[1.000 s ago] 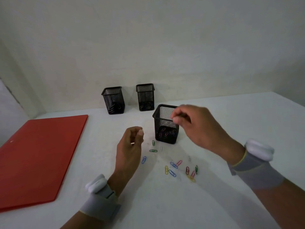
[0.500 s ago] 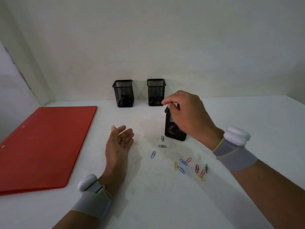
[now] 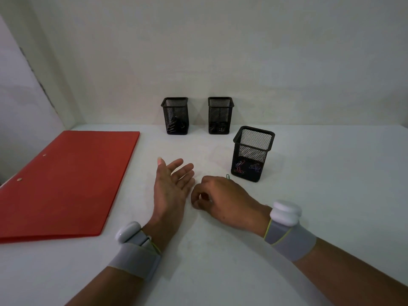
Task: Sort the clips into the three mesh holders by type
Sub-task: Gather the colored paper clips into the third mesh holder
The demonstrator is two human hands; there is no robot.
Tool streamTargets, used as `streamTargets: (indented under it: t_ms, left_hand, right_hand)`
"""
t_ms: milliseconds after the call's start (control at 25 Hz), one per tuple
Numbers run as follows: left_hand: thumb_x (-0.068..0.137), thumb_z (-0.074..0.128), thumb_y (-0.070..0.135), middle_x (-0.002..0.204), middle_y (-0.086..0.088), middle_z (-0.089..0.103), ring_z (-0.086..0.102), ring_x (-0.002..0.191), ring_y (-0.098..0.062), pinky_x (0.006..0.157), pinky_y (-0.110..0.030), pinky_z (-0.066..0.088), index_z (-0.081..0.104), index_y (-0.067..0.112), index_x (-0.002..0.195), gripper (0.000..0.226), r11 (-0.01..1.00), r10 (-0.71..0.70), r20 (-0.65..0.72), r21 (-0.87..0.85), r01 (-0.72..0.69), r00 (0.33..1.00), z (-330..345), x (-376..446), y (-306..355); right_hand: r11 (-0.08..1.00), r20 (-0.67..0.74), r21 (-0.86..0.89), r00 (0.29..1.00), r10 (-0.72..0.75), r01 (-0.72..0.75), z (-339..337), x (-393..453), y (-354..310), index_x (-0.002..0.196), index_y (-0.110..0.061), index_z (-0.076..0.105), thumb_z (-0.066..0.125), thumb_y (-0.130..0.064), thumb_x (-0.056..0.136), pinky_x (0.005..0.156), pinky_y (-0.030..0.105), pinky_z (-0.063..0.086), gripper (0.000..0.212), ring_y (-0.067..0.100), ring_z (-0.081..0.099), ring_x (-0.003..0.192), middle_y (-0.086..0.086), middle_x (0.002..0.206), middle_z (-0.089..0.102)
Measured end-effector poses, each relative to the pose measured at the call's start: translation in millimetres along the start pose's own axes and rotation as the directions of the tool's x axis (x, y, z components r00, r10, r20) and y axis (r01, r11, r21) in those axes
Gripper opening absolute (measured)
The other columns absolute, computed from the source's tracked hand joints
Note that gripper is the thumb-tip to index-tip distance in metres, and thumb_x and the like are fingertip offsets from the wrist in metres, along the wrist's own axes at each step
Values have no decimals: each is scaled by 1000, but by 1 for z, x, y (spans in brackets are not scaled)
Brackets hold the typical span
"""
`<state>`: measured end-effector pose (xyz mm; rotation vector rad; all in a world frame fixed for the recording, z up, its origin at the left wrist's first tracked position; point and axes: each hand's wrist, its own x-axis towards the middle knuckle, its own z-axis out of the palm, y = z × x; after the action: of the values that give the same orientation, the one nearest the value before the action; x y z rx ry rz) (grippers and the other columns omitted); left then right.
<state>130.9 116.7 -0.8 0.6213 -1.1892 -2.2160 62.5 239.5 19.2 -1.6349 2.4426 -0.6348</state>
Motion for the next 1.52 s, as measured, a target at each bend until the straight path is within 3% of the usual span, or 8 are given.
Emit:
streamTargets:
  t_ms: [200,320,560,720,920,1080,1320,1520]
  left_hand:
    - [95,25,61,125,-11,63,55,121,-28,108,-43,39,56,12,126,66,998,-56,49,-7,56,997,1,1,1]
    - [94,22,63,127,-14,62,57,119,-29,103,-37,40,54,8,129,73,987,-148,125,-49,155,981,4,-2,0]
    - [91,24,68,129,-28,57,55,122,-40,109,-53,36,50,-3,131,85,912,-306,244,-203,357,920,8,-9,-6]
    - [93,30,63,124,-28,60,60,114,-40,101,-47,45,50,0,129,75,888,-262,164,-345,303,951,6,-7,-6]
    - [94,34,60,127,-26,58,56,117,-45,103,-50,43,50,5,130,68,886,-206,69,-410,216,976,4,-6,-6]
    - [94,33,60,127,-26,58,54,119,-45,107,-51,39,51,4,128,68,887,-219,84,-397,234,972,4,-6,-6]
    - [95,27,59,124,-27,60,58,117,-39,104,-48,42,51,-3,127,74,892,-301,193,-290,347,934,13,-14,-5]
    - [96,26,59,121,-29,62,58,117,-42,102,-47,43,52,-5,126,75,881,-312,187,-311,358,931,14,-14,-6]
  right_hand:
    - [983,127,-173,991,-44,66,4,-9,1,98,-18,54,47,-14,94,73,38,43,8,21,47,93,3,101,53]
    - [999,52,-41,998,20,-18,-13,-1,-4,91,-22,50,48,-19,94,76,39,48,5,20,55,91,-3,98,57]
    - [972,-55,233,998,32,-19,-35,12,-4,89,-29,63,60,-22,90,71,31,55,8,6,64,71,-9,85,70]
    - [979,-175,199,982,76,-40,-30,6,15,89,-26,64,58,-19,91,68,26,50,9,1,56,66,-10,83,66]
    - [993,12,61,995,97,-98,-15,-5,36,90,-31,70,66,-31,85,75,29,48,6,7,56,82,-10,88,59]
    - [994,18,6,993,113,-113,-7,-9,37,85,-28,63,56,-25,91,73,29,45,10,9,51,84,-11,88,52]
    - [959,-213,283,976,44,19,-26,6,7,84,-23,63,61,-20,88,65,23,45,6,5,54,65,-9,77,64]
    - [975,-245,188,956,164,-119,-39,10,24,89,-26,68,59,-19,89,59,21,42,12,0,57,59,-8,74,68]
